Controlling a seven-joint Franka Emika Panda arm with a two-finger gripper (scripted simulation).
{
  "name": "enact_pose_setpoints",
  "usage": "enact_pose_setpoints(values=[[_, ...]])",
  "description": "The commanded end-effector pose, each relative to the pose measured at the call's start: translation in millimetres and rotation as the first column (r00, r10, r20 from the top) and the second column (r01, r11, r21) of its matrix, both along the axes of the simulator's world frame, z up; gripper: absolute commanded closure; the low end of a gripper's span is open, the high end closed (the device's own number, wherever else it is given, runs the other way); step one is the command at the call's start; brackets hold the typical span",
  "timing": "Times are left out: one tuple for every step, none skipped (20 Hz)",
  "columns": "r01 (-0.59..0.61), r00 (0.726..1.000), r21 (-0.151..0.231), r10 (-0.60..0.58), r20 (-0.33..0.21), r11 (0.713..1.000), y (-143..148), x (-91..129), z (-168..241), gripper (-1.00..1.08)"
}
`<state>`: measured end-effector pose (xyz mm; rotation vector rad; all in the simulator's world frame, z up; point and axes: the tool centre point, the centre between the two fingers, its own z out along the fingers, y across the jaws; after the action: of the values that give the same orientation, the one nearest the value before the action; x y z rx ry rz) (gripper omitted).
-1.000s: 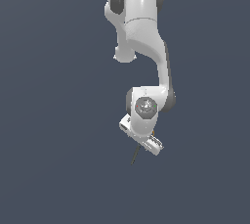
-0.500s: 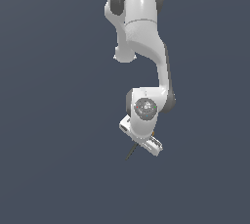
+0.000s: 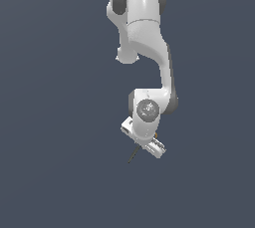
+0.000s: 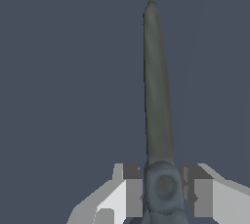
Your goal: Pick up the object and move it to a goal position.
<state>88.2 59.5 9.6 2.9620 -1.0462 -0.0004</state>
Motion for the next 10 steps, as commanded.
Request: enact_pose_setpoints(values=[[0.0, 1.0, 0.0, 0.0, 0.001, 1.0, -3.3, -1.9, 0.8, 1.08], [0.0, 1.0, 0.0, 0.0, 0.001, 1.0, -5.2, -3.2, 1.1, 1.08], [0.0, 1.0, 0.0, 0.0, 0.001, 1.0, -7.4, -4.8, 1.5, 1.08], [0.0, 1.0, 0.0, 0.0, 0.001, 1.0, -10.0, -6.6, 2.0, 1.08], [0.0, 1.0, 0.0, 0.0, 0.001, 1.0, -12.8, -8.6, 2.5, 1.08], [0.0, 1.0, 0.0, 0.0, 0.001, 1.0, -16.1, -10.8, 3.1, 1.08], [0.0, 1.0, 0.0, 0.0, 0.001, 1.0, -19.7, -13.4, 3.7, 1.08], [0.0, 1.0, 0.0, 0.0, 0.001, 1.0, -23.7, -16.1, 4.4, 1.08], [0.0, 1.0, 0.0, 0.0, 0.001, 1.0, -28.1, -19.2, 5.2, 1.08], [0.0, 1.0, 0.0, 0.0, 0.001, 1.0, -32.9, -22.6, 6.0, 1.08]])
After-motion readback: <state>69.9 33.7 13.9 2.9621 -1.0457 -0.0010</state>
